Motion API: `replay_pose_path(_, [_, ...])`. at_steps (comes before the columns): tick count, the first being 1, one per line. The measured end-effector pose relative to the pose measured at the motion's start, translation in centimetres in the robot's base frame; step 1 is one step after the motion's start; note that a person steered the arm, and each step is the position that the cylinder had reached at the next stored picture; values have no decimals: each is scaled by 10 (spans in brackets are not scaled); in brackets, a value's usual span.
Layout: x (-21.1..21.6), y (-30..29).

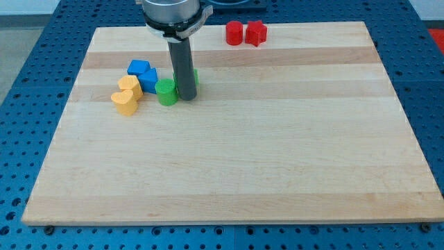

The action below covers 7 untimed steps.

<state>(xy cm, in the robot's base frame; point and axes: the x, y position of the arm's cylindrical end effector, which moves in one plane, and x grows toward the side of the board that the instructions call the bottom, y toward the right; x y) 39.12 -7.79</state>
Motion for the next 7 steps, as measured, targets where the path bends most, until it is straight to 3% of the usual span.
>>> replay_pose_path(2, [-21, 3])
replay_pose_path(4, [-8, -24])
replay_pose_path(7, [-47, -21])
